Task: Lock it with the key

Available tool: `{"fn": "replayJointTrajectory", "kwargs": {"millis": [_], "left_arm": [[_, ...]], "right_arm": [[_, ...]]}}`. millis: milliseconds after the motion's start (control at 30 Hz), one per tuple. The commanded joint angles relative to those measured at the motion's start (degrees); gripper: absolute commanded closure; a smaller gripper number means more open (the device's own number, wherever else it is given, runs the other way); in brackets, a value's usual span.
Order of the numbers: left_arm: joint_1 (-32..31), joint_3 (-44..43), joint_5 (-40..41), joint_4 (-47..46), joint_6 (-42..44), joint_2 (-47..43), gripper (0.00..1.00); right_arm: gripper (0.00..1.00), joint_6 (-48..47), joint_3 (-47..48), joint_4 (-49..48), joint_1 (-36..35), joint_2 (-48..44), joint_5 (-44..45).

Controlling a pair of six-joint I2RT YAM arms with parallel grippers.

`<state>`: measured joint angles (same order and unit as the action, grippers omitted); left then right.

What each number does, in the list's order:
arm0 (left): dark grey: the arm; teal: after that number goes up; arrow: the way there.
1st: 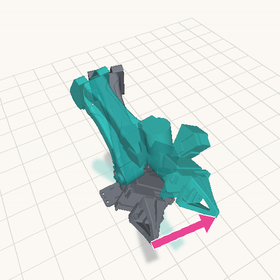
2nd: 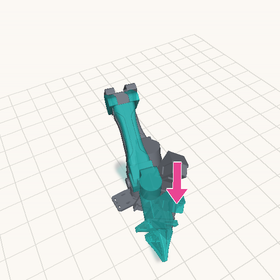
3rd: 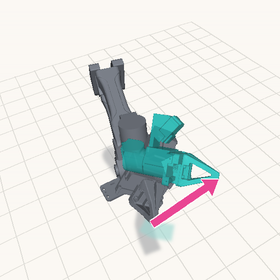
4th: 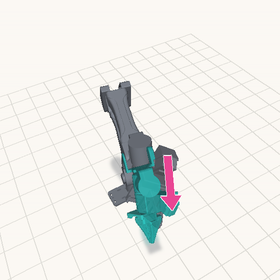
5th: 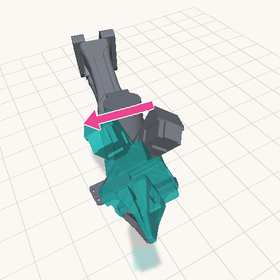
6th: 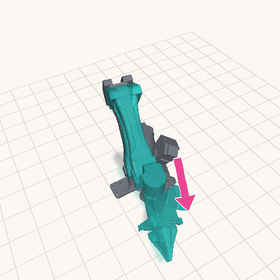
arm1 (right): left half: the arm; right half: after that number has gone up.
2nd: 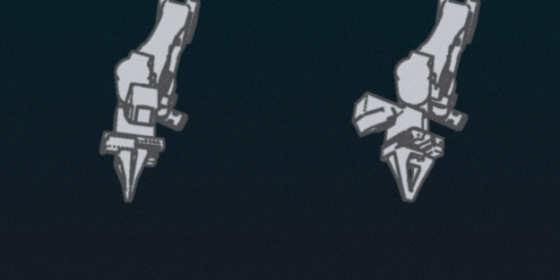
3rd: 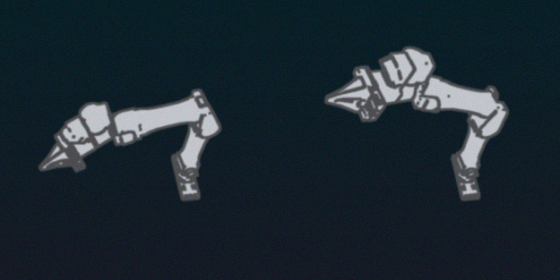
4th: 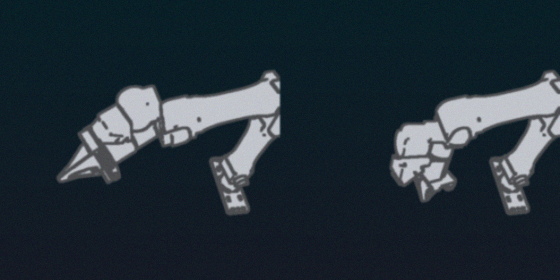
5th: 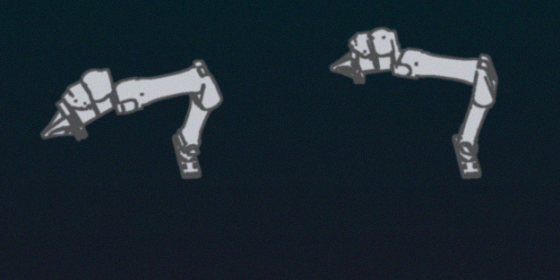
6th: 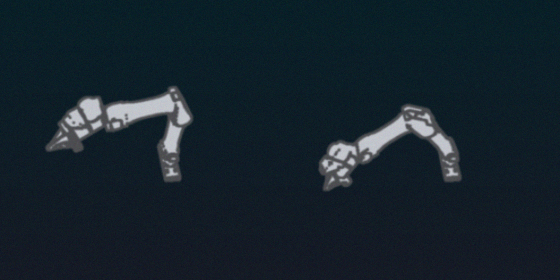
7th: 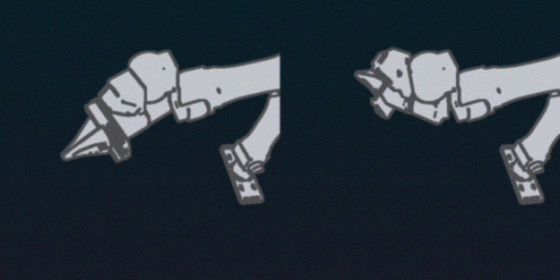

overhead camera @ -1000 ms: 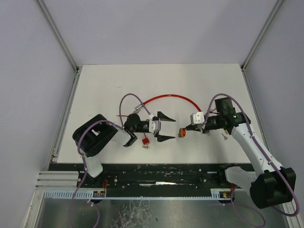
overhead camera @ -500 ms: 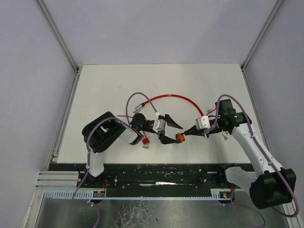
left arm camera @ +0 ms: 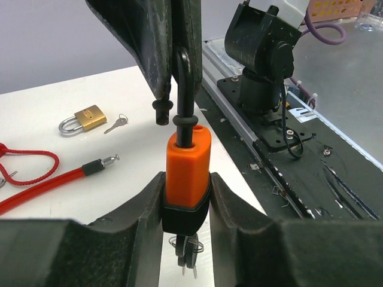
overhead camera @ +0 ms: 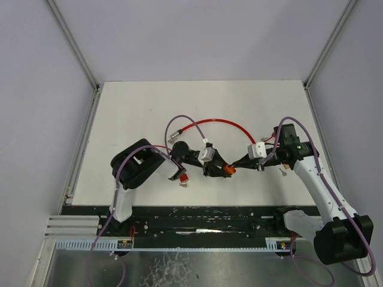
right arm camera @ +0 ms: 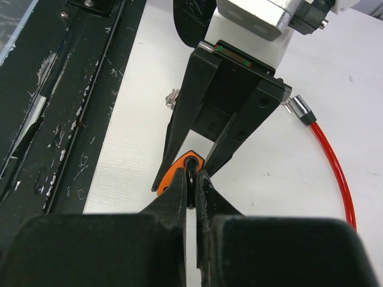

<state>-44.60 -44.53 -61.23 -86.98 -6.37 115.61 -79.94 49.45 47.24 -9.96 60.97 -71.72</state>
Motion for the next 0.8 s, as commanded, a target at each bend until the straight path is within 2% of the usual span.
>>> {"fn": "replayJointTrajectory", "kwargs": {"millis": [0,100,200,233,333,433,567,667,767], "left_arm": [[-0.11,-1.76,-1.51,-4.98,-1.88,0.32,0.78],[0.20,-1.95,-0.52,-5.04,-2.96,0.23,0.83],[1.57,-1.90,3.54,-4.93,-5.04,0.07,0.99],[2.04,-1.58,6.18,-4.26,-5.16,-0.10,1.00],[2.57,-0.10,12.51,1.90,-0.16,-2.14,1.00],[1.36,0.43,19.42,12.78,9.58,-5.25,1.00],[0.79,0.73,22.78,17.92,15.18,-6.84,1.00],[0.55,2.99,25.17,14.84,16.36,-7.38,1.00],[0.53,5.39,24.66,11.78,17.98,-8.39,1.00]], "right_arm": [[1.00,2.47,2.23,-2.47,0.58,-0.08,-3.59],[1.00,5.62,2.18,-4.33,0.66,0.97,-0.78],[1.00,11.28,2.91,-5.71,0.74,2.38,1.84],[1.00,13.34,3.20,-6.24,0.73,2.73,2.16],[1.00,24.61,2.41,-12.30,0.74,3.16,3.49],[1.00,32.23,0.93,-17.69,0.78,3.92,4.40],[1.00,34.07,1.93,-17.00,0.78,5.66,6.73],[0.98,31.61,4.08,-12.76,0.81,7.11,8.25],[0.87,26.34,6.31,-6.97,0.77,7.60,9.34]]}}
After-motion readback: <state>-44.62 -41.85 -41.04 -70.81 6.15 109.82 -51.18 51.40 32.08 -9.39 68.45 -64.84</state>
